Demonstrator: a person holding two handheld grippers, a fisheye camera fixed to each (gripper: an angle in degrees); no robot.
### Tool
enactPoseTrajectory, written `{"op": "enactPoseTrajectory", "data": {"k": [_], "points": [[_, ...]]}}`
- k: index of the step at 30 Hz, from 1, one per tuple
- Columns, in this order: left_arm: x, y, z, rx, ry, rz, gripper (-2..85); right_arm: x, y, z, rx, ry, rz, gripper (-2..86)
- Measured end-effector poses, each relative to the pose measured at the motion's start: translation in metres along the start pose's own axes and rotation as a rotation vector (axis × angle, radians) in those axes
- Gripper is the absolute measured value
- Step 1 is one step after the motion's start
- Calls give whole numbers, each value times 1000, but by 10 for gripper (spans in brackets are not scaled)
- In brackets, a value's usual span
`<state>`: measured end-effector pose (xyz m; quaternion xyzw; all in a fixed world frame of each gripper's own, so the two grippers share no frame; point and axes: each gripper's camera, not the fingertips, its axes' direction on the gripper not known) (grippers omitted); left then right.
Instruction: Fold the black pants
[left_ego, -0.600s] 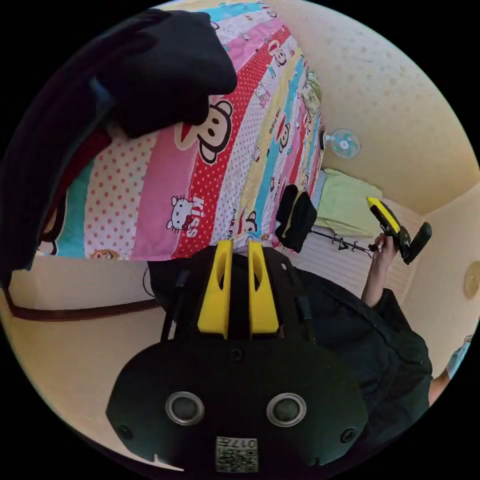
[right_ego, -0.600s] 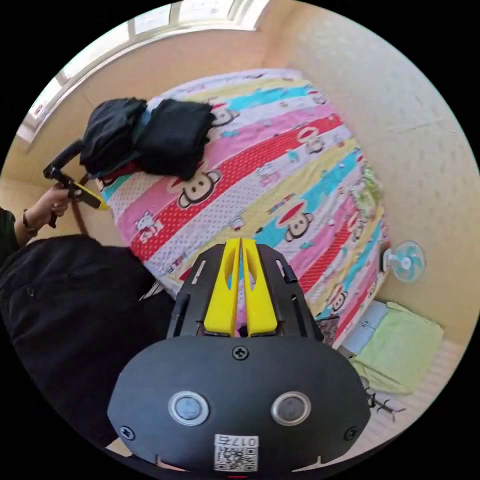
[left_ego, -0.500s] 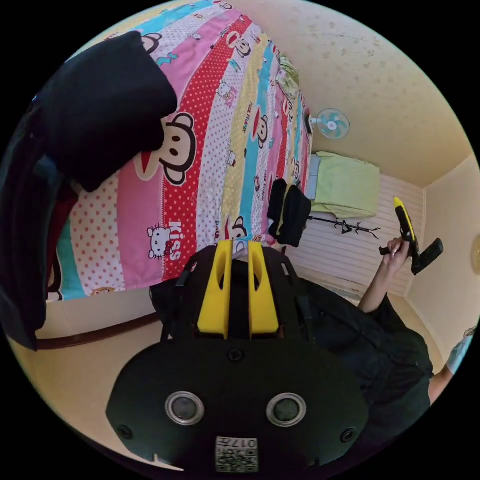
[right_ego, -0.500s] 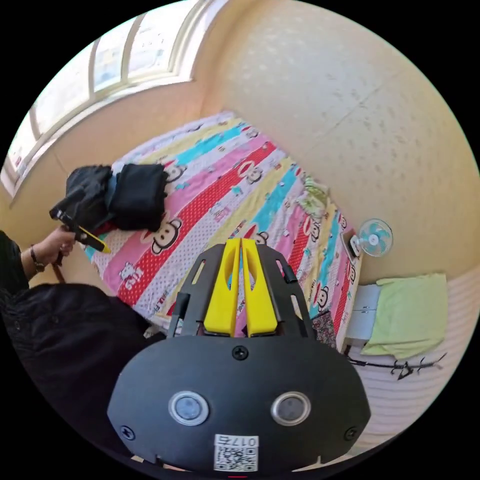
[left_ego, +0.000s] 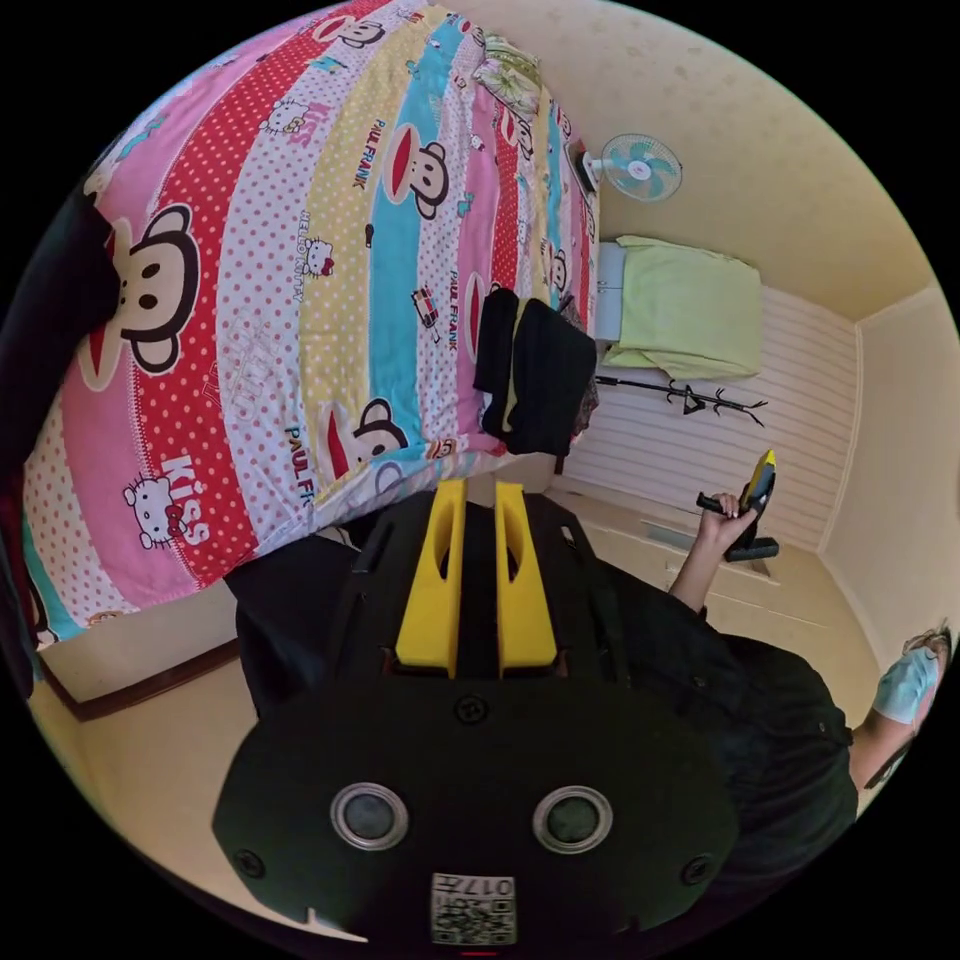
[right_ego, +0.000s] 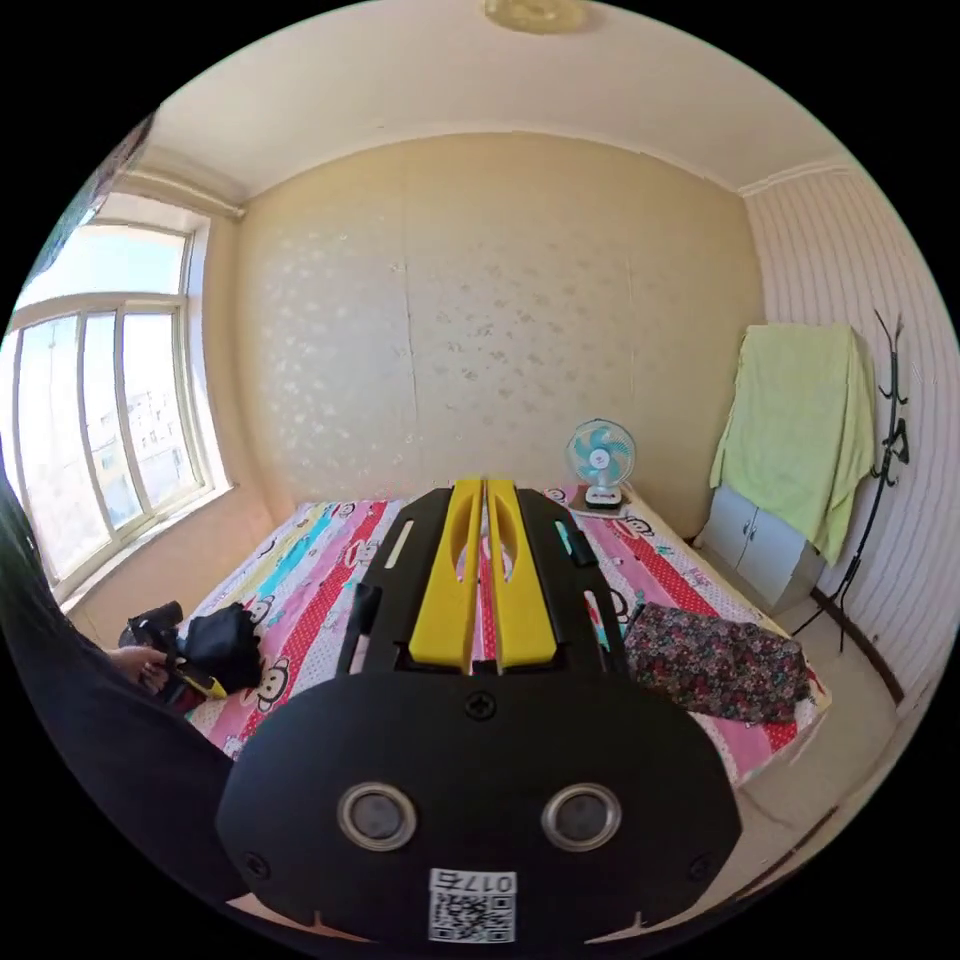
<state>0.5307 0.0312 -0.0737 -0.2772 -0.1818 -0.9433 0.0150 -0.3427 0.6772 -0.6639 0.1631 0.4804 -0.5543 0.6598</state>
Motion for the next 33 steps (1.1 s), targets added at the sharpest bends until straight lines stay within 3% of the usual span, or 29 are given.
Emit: {"op": "enactPoseTrajectory", "data": {"k": [3, 7, 10, 15, 20, 23, 26, 28, 30, 33], "points": [[14, -12, 33, 2, -16, -28, 53, 91, 6, -29, 226, -133, 220, 42], [50, -39, 78, 32, -27, -12, 53, 195, 24, -18, 247, -338, 421, 57], [79, -57, 117, 22, -34, 16, 53, 259, 38, 21, 24, -461, 540, 49], [113, -67, 170, 12, -37, 62, 53, 319, 59, 113, -518, -346, 471, 63], [116, -60, 197, 32, -74, 45, 63, 347, 92, 197, -885, -164, 322, 84], [108, -56, 198, 67, -55, 2, 73, 362, 121, 239, -995, -311, 404, 92], [109, -56, 190, 116, -76, -12, 89, 365, 124, 251, -960, -456, 493, 72], [114, -60, 182, 146, -90, 2, 100, 354, 105, 243, -861, -610, 451, 50], [122, -67, 175, 176, -102, 31, 104, 330, 82, 232, -728, -896, 424, 33], [135, -87, 169, 186, -120, 74, 113, 282, 73, 231, -752, -1153, 343, 22]]}}
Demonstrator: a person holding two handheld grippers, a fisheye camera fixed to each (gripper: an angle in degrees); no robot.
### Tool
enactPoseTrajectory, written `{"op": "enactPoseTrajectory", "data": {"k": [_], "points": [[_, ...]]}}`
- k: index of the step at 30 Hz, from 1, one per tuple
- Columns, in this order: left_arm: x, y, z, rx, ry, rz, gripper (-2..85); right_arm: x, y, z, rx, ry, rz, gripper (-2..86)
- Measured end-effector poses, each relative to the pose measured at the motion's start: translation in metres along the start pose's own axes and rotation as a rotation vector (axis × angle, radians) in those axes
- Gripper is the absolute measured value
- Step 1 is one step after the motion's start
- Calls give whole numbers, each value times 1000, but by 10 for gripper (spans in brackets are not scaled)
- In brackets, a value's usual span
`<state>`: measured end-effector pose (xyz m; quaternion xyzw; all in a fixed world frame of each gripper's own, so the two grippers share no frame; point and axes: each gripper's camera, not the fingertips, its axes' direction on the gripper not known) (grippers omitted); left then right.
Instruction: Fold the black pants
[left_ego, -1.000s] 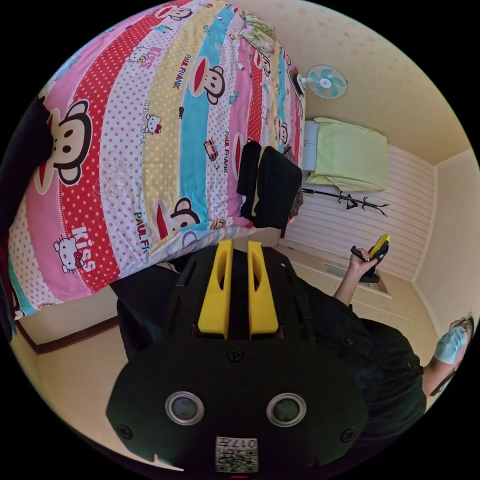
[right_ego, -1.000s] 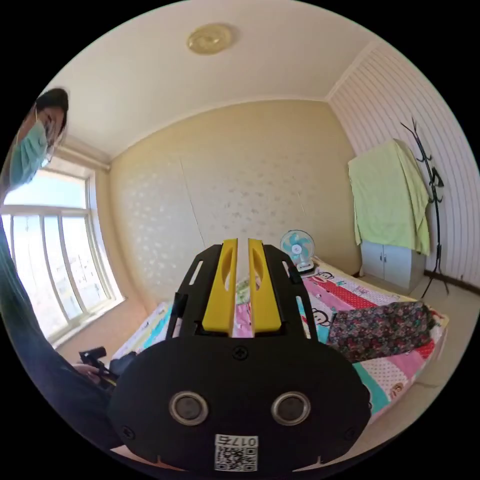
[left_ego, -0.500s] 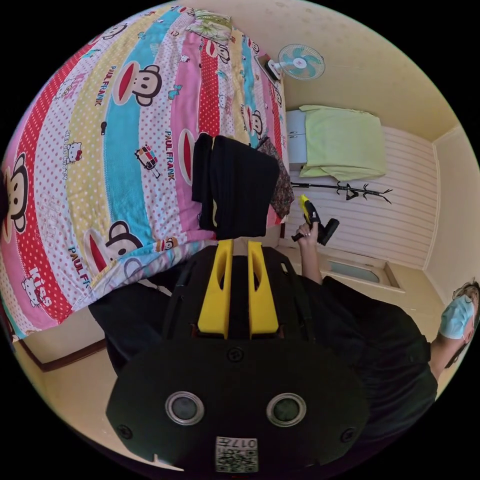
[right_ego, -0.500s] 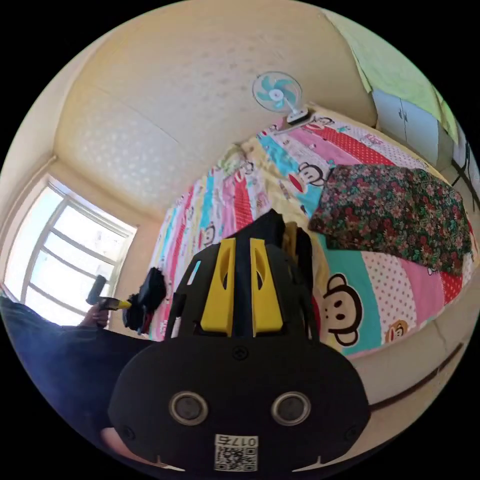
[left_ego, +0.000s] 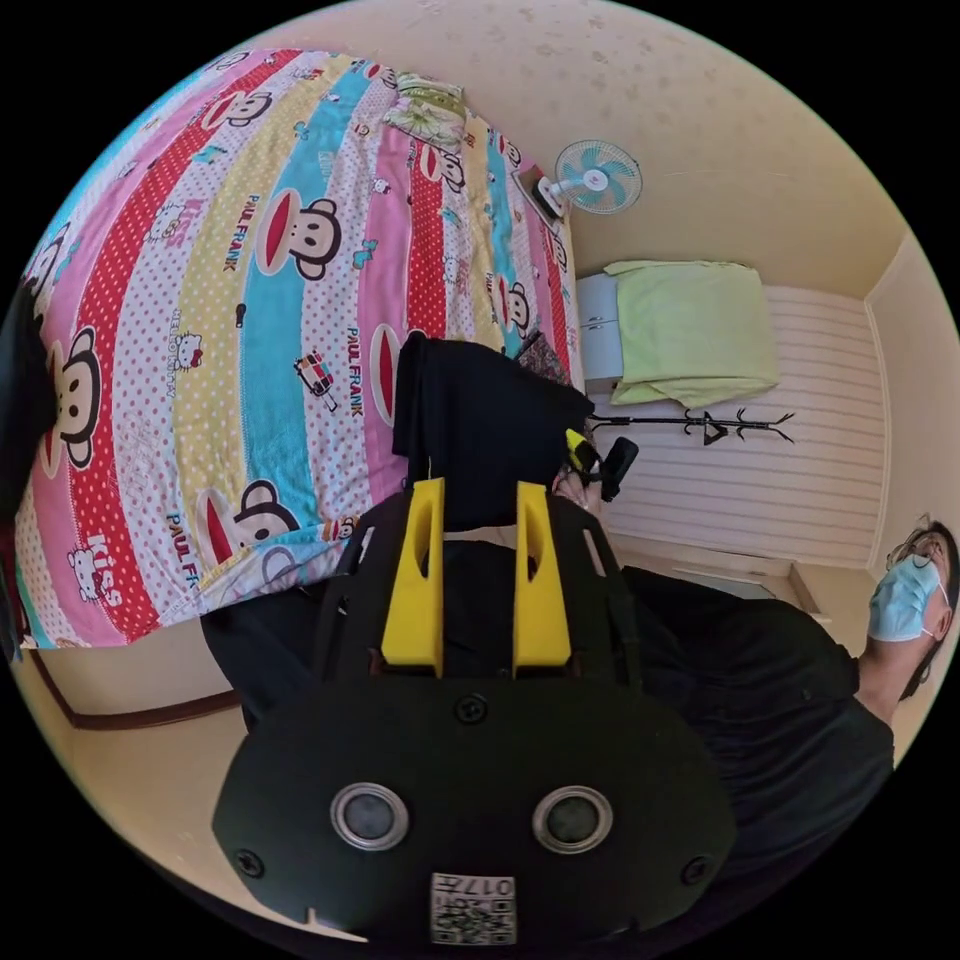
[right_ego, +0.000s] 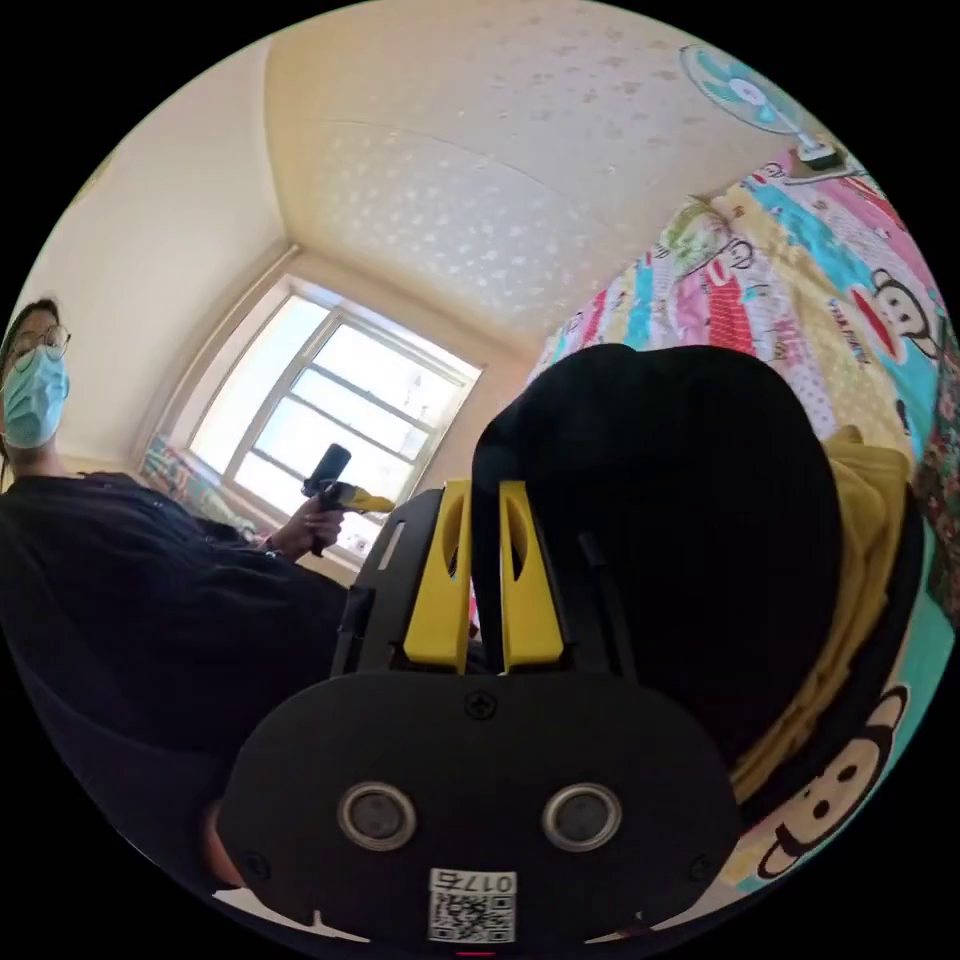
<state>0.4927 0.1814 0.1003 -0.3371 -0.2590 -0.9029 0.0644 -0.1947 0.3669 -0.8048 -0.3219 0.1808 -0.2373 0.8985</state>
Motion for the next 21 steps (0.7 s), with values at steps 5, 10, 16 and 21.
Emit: {"op": "enactPoseTrajectory", "data": {"k": [5, 10, 16, 21], "points": [[28, -54, 28, -97, 13, 115, 163, -39, 4, 68, -236, -112, -132, 11], [63, -107, 68, -298, 41, 202, 202, -96, 1, 85, -274, -203, -291, 8], [53, -137, 100, -662, 101, 112, 240, -136, -10, 74, -200, -351, -396, 2], [30, -135, 83, -772, 317, 63, 194, -163, -6, 91, -206, -386, -421, -1]]}}
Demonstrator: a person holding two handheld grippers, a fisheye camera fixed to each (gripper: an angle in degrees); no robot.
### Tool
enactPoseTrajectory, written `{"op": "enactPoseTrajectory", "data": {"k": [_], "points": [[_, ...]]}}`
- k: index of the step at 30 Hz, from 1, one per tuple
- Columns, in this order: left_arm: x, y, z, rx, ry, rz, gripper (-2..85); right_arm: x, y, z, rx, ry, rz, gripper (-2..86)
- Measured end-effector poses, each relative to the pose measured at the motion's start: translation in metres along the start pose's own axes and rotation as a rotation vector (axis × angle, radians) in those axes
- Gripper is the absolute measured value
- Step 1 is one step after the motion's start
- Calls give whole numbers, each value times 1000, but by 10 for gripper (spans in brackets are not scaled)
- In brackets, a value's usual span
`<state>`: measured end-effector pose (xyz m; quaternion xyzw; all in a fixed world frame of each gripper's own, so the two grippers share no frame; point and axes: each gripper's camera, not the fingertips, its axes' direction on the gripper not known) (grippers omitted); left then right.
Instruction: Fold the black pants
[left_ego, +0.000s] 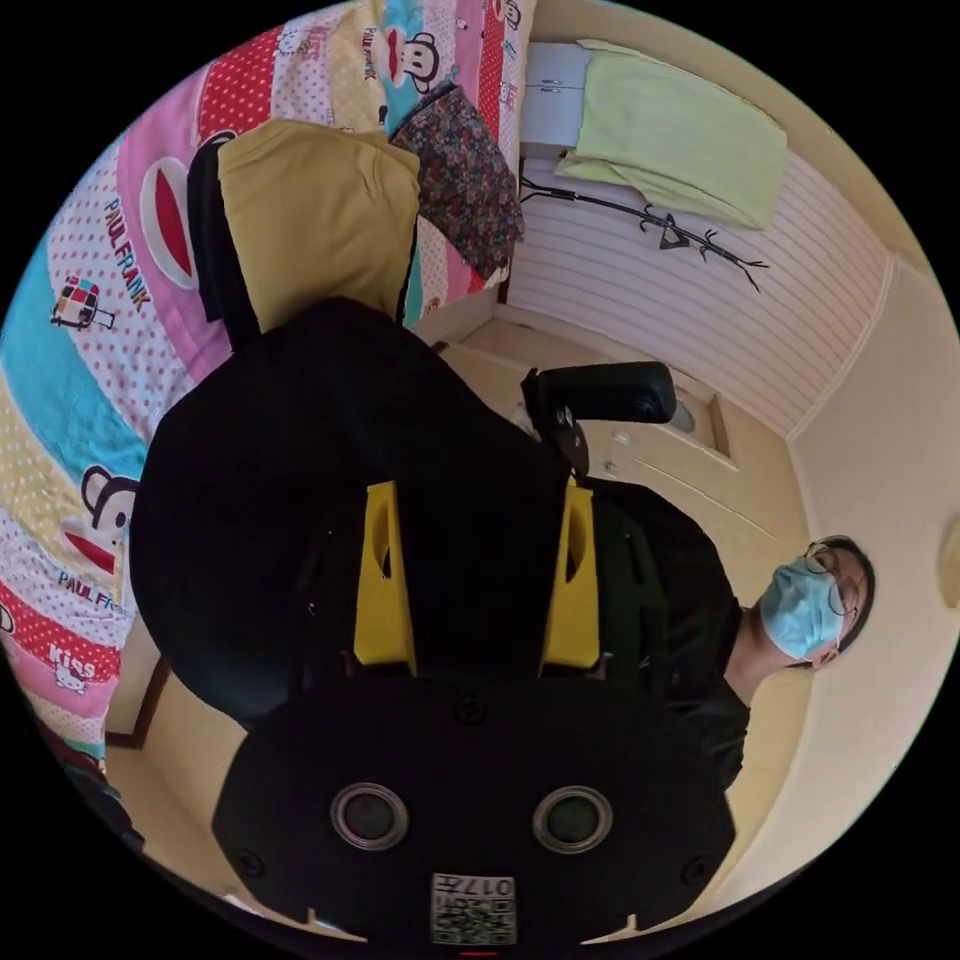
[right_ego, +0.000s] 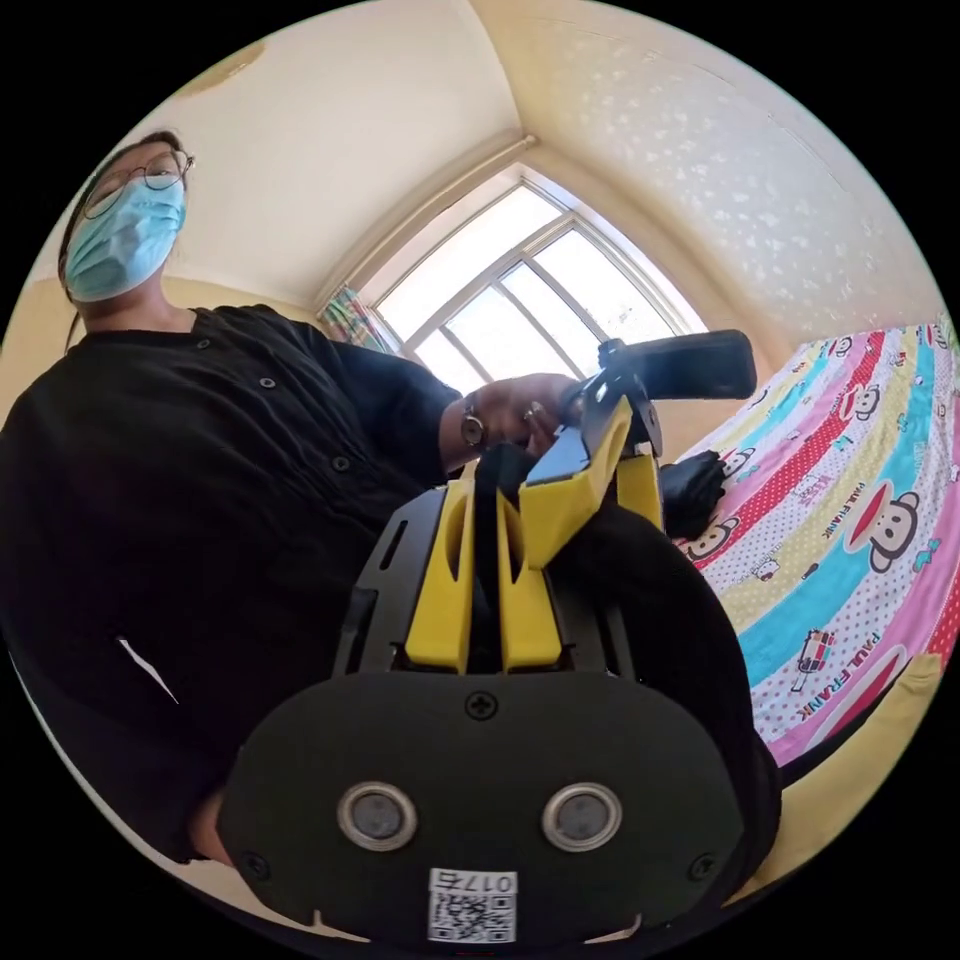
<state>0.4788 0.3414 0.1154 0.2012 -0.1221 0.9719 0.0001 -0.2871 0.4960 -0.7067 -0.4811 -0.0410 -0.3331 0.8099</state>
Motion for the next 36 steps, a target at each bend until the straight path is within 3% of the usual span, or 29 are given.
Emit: {"op": "enactPoseTrajectory", "data": {"k": [4, 9, 11, 16, 18, 21, 23, 24, 25, 27, 29, 30, 33, 36], "points": [[0, 37, -31, 96, 138, 147, 127, -8, -12, 24, -52, 28, -16, 3], [-4, 92, -75, 284, 410, 361, 111, -43, -71, 85, -236, 236, -218, 10], [7, 124, -106, 404, 522, 537, 108, -54, -98, 107, -269, 301, -293, 11], [17, 184, -163, 540, 548, 757, 94, -55, -146, 172, -386, 322, -417, 13], [0, 201, -178, 562, 444, 656, 83, -22, -141, 205, -473, 336, -336, 13], [-44, 224, -184, 580, 33, 327, 66, 36, -101, 233, -621, 372, -155, 10], [-103, 225, -174, 520, -298, -98, 47, 75, -70, 232, -662, 365, 23, 8], [-118, 224, -169, 485, -351, -182, 36, 100, -49, 224, -662, 349, 168, 7], [-145, 220, -157, 409, -360, -259, 18, 111, -39, 217, -652, 334, 238, 6], [-178, 217, -143, 428, -16, -185, 1, 140, -6, 187, -563, 271, 438, 5], [-212, 224, -142, 673, 391, -130, -3, 153, 8, 162, -466, 256, 539, 5], [-217, 224, -144, 713, 422, -124, -2, 159, 12, 148, -411, 261, 583, 5], [-224, 213, -170, 790, 243, -202, 41, 174, 7, 130, -353, 324, 652, 6], [-226, 180, -207, 776, -47, -280, 101, 188, -14, 135, -369, 409, 669, 6]]}}
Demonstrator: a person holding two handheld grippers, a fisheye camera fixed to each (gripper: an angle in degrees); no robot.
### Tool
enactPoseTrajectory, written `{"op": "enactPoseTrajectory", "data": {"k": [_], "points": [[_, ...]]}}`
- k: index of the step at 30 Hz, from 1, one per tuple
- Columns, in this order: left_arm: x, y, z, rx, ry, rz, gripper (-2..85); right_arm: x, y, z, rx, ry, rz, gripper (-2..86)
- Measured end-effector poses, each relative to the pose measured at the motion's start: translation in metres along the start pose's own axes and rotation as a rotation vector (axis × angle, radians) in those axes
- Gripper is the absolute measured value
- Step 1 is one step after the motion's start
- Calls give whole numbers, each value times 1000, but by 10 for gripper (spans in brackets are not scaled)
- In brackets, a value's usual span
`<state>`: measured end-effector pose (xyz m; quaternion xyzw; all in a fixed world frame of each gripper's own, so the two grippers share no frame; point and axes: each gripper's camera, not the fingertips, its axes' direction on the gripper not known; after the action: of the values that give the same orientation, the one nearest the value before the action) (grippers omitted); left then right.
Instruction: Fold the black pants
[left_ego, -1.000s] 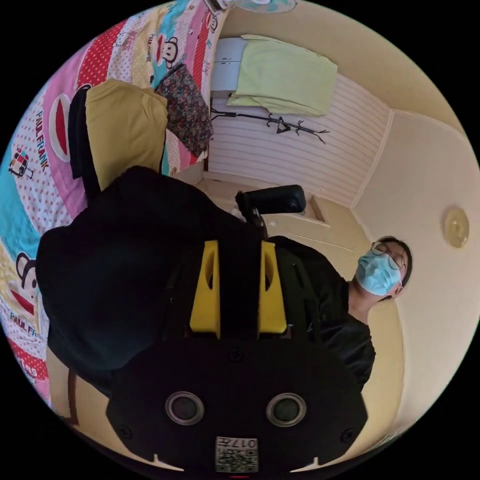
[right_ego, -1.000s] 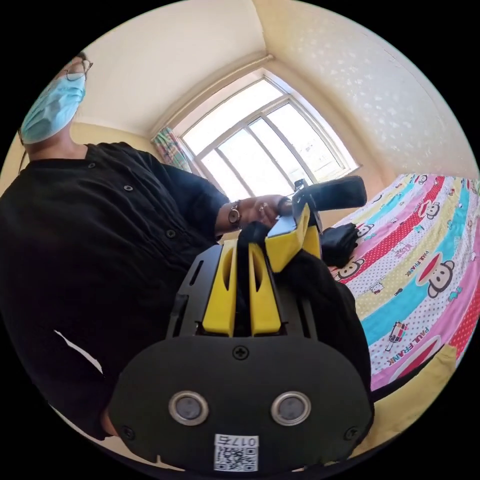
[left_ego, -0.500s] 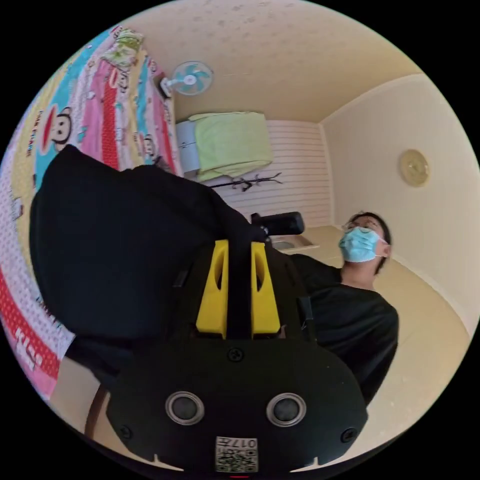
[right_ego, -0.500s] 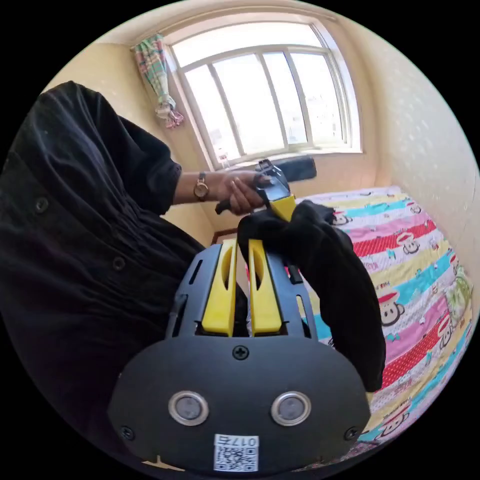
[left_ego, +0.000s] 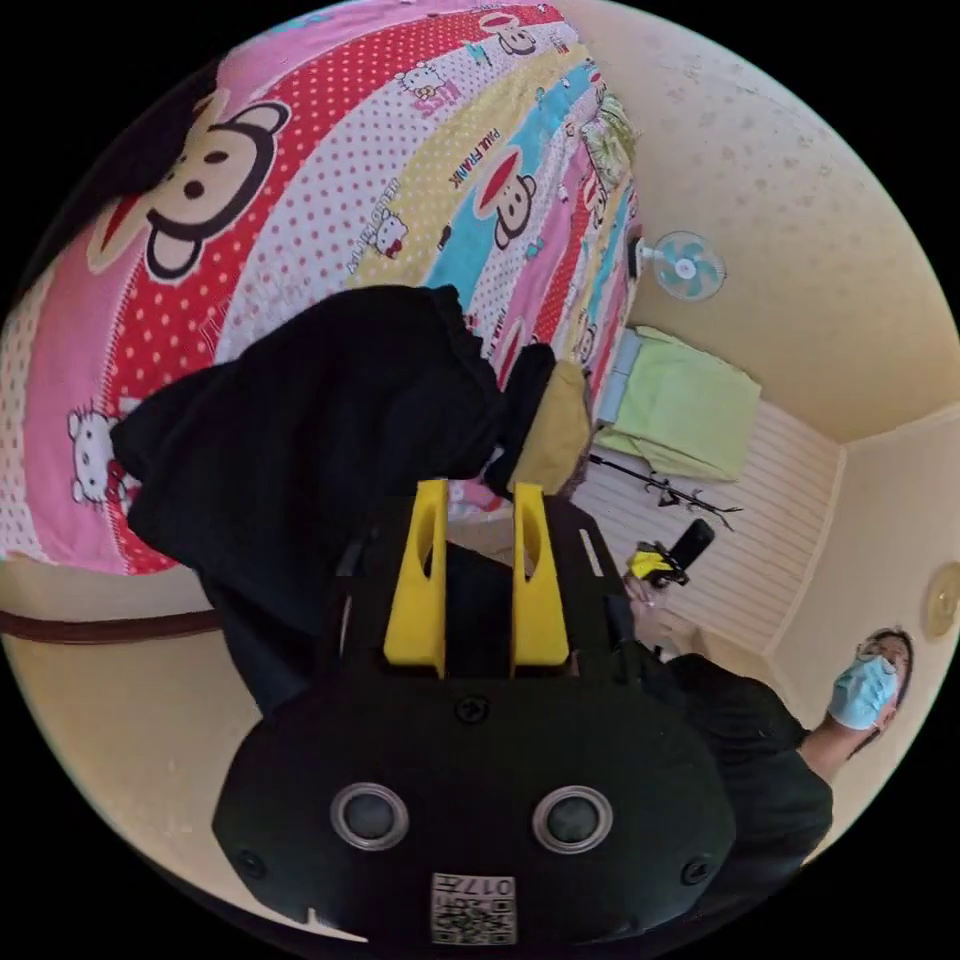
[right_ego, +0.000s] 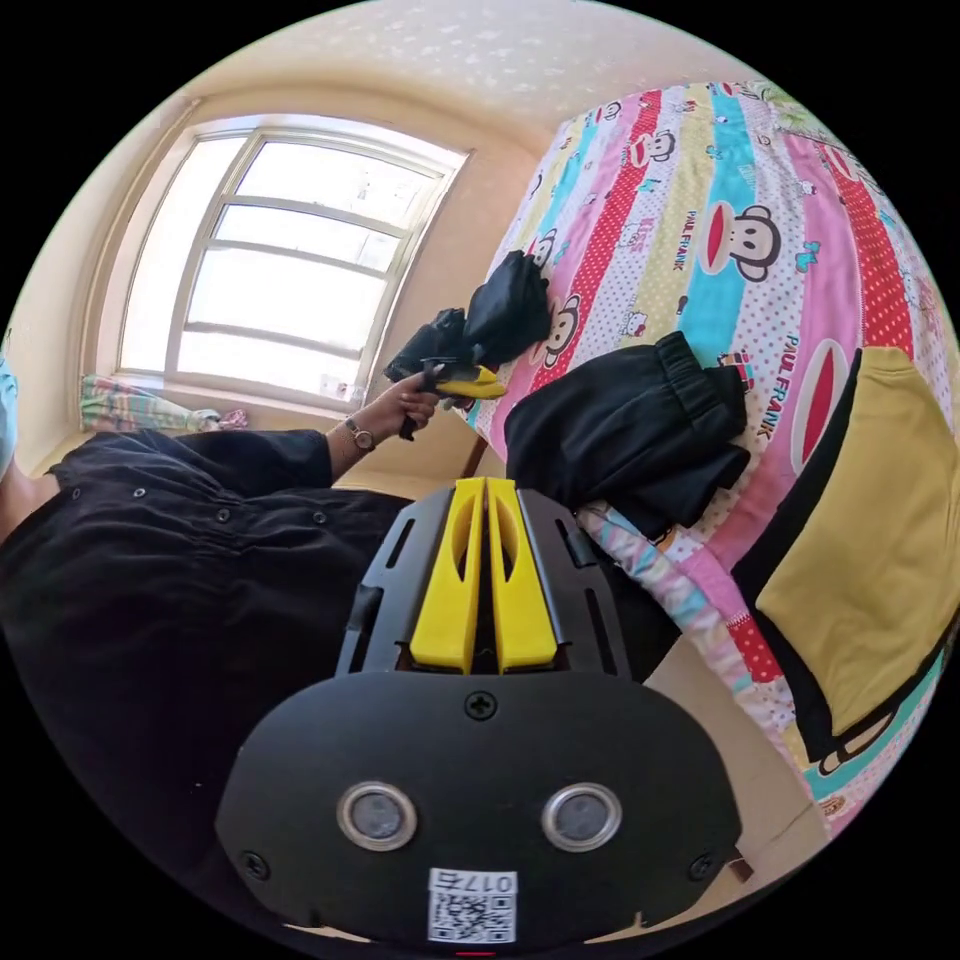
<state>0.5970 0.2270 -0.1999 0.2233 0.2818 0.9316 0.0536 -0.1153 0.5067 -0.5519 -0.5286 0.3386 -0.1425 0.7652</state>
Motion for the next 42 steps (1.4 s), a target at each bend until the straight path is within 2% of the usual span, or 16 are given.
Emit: {"op": "enactPoseTrajectory", "data": {"k": [2, 4, 7, 10, 12, 13, 16, 20, 24, 27, 31, 34, 38, 40, 42], "points": [[5, -39, -5, 111, -244, 54, 118, -6, -15, 3, 8, 30, 3, 7], [1, -67, -3, 157, -336, 82, 133, -11, -26, 8, 24, 39, 7, 7], [-27, -112, 25, 42, -256, 56, 168, -8, -32, 16, 47, 39, 63, 11], [-55, -122, 68, -96, -202, -31, 158, 2, -28, 20, 72, 29, 143, 22], [-58, -112, 77, -100, -209, -78, 121, 13, -27, 20, 110, 26, 216, 37], [-50, -100, 72, -58, -220, -67, 72, 17, -27, 20, 122, 23, 239, 41], [-5, -55, 61, 16, -39, 87, 6, 36, -33, 22, 193, -11, 357, 76], [67, 20, 97, -161, 76, 311, -6, 63, -60, 46, 207, -26, 481, 128], [103, 71, 142, -295, 108, 405, -6, 99, -81, 88, 180, 27, 632, 170], [118, 95, 176, -385, 138, 432, -2, 116, -88, 111, 175, 125, 669, 162], [135, 109, 187, -427, 40, 484, 38, 129, -76, 123, 139, 259, 765, 56], [129, 92, 146, -273, 31, 475, 81, 118, -51, 121, 183, 256, 784, 44], [99, 29, 108, -99, -117, 382, 142, 97, -19, 125, 228, 204, 795, 37], [92, -1, 115, -95, -141, 433, 185, 88, -10, 128, 251, 197, 798, 35], [83, -26, 132, -135, -253, 438, 204, 74, -3, 131, 267, 203, 799, 35]]}}
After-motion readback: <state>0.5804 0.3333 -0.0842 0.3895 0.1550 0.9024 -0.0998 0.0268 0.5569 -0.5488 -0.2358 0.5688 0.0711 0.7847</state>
